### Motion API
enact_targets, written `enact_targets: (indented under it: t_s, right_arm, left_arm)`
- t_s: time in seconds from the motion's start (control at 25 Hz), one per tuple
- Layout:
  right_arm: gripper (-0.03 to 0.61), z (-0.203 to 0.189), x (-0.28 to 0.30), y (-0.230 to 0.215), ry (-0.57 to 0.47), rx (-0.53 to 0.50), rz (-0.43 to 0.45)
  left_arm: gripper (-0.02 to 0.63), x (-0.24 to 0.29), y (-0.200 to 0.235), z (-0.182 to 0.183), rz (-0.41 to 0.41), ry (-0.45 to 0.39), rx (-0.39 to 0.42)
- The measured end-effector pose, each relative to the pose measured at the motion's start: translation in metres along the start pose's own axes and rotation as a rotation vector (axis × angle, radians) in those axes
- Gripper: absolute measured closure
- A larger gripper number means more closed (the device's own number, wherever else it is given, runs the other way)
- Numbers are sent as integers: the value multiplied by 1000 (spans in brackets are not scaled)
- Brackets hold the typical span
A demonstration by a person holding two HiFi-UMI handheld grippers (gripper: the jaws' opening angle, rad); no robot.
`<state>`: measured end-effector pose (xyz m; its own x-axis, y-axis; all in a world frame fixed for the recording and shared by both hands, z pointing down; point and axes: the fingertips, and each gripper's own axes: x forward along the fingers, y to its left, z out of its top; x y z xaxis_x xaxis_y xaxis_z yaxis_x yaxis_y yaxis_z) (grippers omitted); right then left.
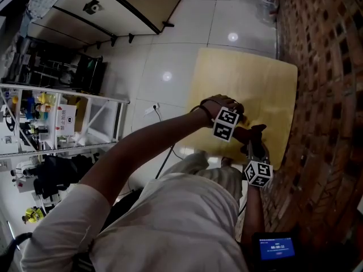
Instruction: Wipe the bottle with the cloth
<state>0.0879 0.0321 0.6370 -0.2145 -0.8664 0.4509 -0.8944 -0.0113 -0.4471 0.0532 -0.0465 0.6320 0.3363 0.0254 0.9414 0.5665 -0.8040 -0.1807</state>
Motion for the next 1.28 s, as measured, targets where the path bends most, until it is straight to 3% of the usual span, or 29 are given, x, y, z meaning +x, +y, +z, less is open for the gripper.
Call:
enact_targets:
  t_s: [0.12, 0.24, 0.48, 0.64, 0.76, 0.88, 1.28]
  right_arm:
    - [489, 24, 3, 24, -72, -31, 80]
    - [489, 45, 14, 42, -123, -47, 145]
    - [491, 33, 45, 11, -89, 27, 67]
    - [491, 11, 61, -7, -38, 68, -17]
    - [491, -2, 67, -20, -17, 109, -113]
    - [492, -28, 80, -31, 65, 153, -180]
    - [491, -84, 117, -63, 362, 263, -164]
  left_arm:
    - [430, 0, 10, 1, 8, 34, -225]
    - [433, 2, 13, 7, 11, 66, -388]
    - [440, 5, 16, 9, -5, 61, -674]
    - [440, 7, 11, 16, 14, 60, -694]
    - [440, 9, 16, 16, 23, 47, -768]
    - [439, 10, 20, 15, 16, 39, -801]
    - [436, 9, 22, 20, 24, 10, -845]
